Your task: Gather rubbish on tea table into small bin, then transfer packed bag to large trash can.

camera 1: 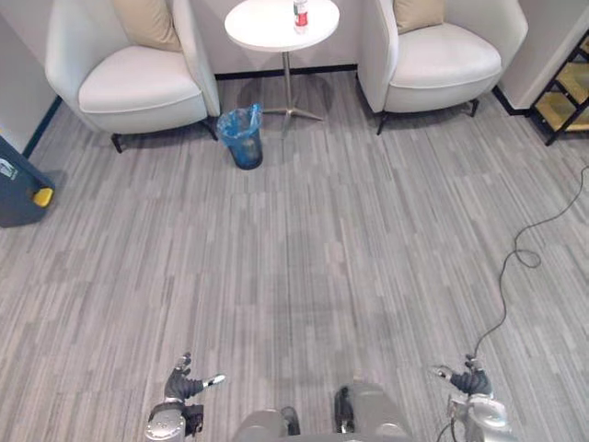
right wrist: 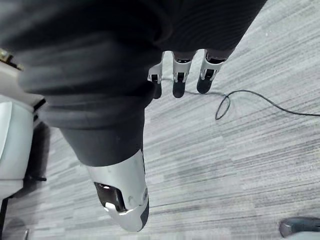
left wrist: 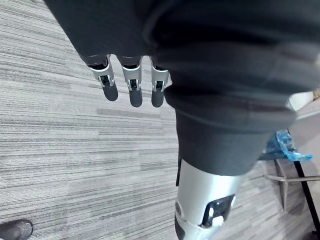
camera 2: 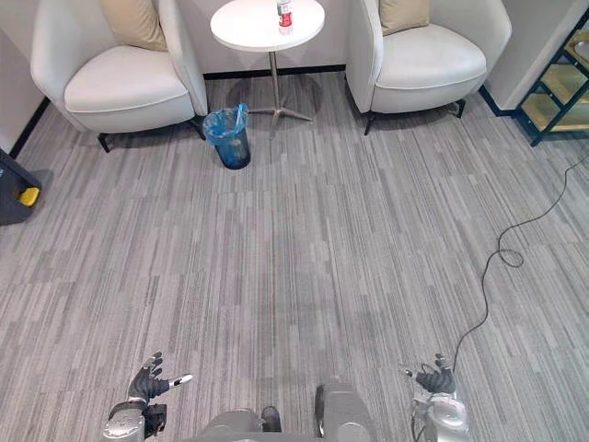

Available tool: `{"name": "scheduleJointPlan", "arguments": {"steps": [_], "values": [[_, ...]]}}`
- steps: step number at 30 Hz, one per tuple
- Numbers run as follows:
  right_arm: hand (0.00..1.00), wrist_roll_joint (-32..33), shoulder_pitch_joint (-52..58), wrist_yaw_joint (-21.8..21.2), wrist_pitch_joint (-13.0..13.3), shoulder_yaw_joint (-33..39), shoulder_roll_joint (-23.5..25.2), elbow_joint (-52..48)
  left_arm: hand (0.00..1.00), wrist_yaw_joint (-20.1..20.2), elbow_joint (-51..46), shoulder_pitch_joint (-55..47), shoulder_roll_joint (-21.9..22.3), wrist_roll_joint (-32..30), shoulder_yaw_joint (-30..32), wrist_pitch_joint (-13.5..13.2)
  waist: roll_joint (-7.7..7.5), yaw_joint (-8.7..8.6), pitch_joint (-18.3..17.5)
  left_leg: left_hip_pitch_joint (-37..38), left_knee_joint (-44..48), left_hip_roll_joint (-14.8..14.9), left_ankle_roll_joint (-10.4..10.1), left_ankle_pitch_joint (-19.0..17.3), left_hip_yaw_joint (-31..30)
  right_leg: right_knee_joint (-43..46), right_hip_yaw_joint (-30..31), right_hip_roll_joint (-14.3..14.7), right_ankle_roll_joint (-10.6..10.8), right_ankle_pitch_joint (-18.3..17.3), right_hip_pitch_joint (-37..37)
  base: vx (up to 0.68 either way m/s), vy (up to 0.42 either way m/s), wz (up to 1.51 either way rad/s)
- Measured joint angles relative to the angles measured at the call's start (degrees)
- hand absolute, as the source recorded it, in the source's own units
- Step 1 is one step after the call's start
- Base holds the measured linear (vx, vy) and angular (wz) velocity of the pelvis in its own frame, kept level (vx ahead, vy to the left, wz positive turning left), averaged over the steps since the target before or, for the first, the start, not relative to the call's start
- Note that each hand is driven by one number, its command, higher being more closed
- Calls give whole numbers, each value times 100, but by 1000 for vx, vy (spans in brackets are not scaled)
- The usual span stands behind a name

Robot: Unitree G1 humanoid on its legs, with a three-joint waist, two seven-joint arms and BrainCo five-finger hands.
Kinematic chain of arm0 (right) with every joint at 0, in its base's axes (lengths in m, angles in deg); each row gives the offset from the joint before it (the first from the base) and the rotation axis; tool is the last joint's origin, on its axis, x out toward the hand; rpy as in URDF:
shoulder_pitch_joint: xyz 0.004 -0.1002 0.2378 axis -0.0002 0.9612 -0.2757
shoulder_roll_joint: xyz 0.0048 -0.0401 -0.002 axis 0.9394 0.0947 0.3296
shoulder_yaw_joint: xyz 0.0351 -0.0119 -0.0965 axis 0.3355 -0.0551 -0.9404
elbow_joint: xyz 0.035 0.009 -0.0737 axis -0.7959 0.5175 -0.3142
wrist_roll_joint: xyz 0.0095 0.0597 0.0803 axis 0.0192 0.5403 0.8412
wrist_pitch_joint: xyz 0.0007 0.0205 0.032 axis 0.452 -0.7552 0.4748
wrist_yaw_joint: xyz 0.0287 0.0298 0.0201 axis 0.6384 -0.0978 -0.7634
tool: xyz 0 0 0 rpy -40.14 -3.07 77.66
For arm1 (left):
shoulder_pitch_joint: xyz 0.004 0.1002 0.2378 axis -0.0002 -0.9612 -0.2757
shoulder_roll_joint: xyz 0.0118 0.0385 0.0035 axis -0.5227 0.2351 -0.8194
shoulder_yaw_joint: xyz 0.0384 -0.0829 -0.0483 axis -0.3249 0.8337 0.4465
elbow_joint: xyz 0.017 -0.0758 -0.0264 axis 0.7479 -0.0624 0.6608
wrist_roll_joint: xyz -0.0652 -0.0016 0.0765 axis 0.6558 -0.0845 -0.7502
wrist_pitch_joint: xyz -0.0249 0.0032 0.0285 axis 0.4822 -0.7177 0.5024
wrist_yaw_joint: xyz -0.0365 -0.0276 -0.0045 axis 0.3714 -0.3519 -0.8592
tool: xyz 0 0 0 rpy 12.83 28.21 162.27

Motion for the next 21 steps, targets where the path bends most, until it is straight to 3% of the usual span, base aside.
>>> {"name": "scheduleJointPlan", "arguments": {"steps": [1, 2, 3, 4, 5, 6, 7, 8, 9, 11, 12, 14, 15, 17, 18, 19, 20, 21], "values": [[0, 18, -8, 2, 1, 2, -25, -3, 0, 1, 10, 85, 11, 0, -12, -1, 111, -57, 48, 187, -215, 113, -97, 37, -122, -360, -118, 37, -14, 516, -48, 635, -173, 72], [0, 31, -1, 16, 2, 7, -62, -16, 0, 1, 13, 160, 8, -5, -30, -11, 60, -102, -11, 356, -398, 248, -259, 87, -239, -425, -232, 49, -317, 1157, -16, 657, -189, 49], [0, 32, -37, 22, -2, 19, -101, -19, 0, 2, 47, 261, 31, -15, -40, -9, 118, -71, 13, 346, -343, 353, -346, 136, -274, -136, -304, 83, -543, 964, -90, 648, -233, 43], [0, 32, -103, 71, 7, 56, -109, -81, 0, 23, 80, 378, 14, -18, -100, -11, 121, -44, 10, 261, -25, 406, -700, 351, -367, 412, -361, -2, -607, 508, -177, 505, -216, 20], [0, 33, -122, 90, 6, 67, -115, -113, 0, 20, 83, 396, 39, -19, -116, -10, 125, -64, 18, 239, 257, 432, -751, 507, -368, 612, -425, -13, -649, 339, -111, 784, -343, 42], [0, 33, -89, 95, 22, 2, -103, -223, 0, 18, 91, 374, 111, -19, -115, -6, 172, -84, 44, -93, 1589, 529, -706, 1105, -363, 514, -578, 47, -681, -4, 516, 683, -299, 35], [0, 33, -44, 95, 25, -49, -93, -286, 0, 21, 81, 347, 147, -21, -115, -8, 175, -78, 47, -316, 2318, 618, -672, 1554, -345, 325, -600, 87, -701, -97, 860, 814, -327, 29], [0, 39, -12, 96, 46, -171, -77, -456, 0, 33, -42, 212, 214, -23, -116, -15, 151, 9, 71, -893, 3815, 880, -573, 1879, -284, -75, -605, 267, -733, -170, 1475, 630, -221, -9], [0, 46, -65, 114, 74, -286, -22, -669, 0, 40, -144, 123, 242, -22, -118, -14, 190, 78, 67, -1497, 4965, 1045, -381, 1580, -124, -432, -490, 412, -788, -203, 1985, 603, -178, -30], [0, 83, -70, 119, 120, -370, 76, -991, 0, 39, -285, 95, 323, -21, -118, 2, 85, 312, 95, -2290, 5448, 1017, -193, 1334, 151, -906, -330, 453, -793, -207, 2542, 539, -129, -39], [0, 160, -69, 118, 120, -432, 88, -1102, 0, 39, -472, 0, 385, -22, -118, -6, 53, 374, 114, -2657, 5350, 997, -78, 1250, 266, -1181, -270, 481, -794, -207, 2836, 606, -104, -44], [0, 196, -67, 115, 128, -488, 90, -1197, 0, 38, -671, -144, 502, -20, -121, -11, 49, 558, 118, -3146, 4569, 921, -171, 1010, 579, -1600, -61, 492, -745, -298, 3331, 515, -24, -49], [0, 196, -73, 114, 130, -493, 80, -1209, 0, 40, -706, -201, 524, -19, -138, -17, -21, 637, 157, -3347, 3622, 722, -170, 1003, 632, -1802, 62, 435, -655, -460, 3611, 571, 61, -49], [0, 186, -90, 120, 131, -472, 47, -1162, 0, 34, -705, -352, 549, -19, -122, -12, 31, 737, 107, -3331, 1386, 361, -456, 1255, 614, -1970, 264, 366, -498, -778, 3970, 641, 147, -63], [0, 175, -71, 120, 123, -477, 11, -1005, 0, 28, -701, -455, 551, -20, -117, -12, 74, 788, 22, -3328, 920, 281, -453, 1254, 487, -1983, 406, 365, -450, -1001, 4125, 482, 180, -70], [0, 162, -68, 122, 92, -479, 18, -911, 0, 25, -696, -537, 541, -21, -107, -10, 73, 822, -17, -3346, 996, 231, -255, 1464, 371, -1908, 490, 331, -411, -1186, 4221, 531, 235, -84], [0, 138, 13, 118, 23, -497, 137, -770, 0, 17, -678, -668, 463, -24, -116, 16, -194, 934, -210, -3343, 1389, 4, -92, 1623, 450, -1489, 667, 25, -196, -1506, 4210, 710, 241, -65], [0, 107, 101, 116, 17, -498, 201, -754, 0, 12, -670, -724, 470, -25, -114, 35, -382, 948, -319, -3302, 1561, -108, 102, 1497, 546, -791, 719, -213, -87, -1582, 3964, 730, 207, -45]]}}
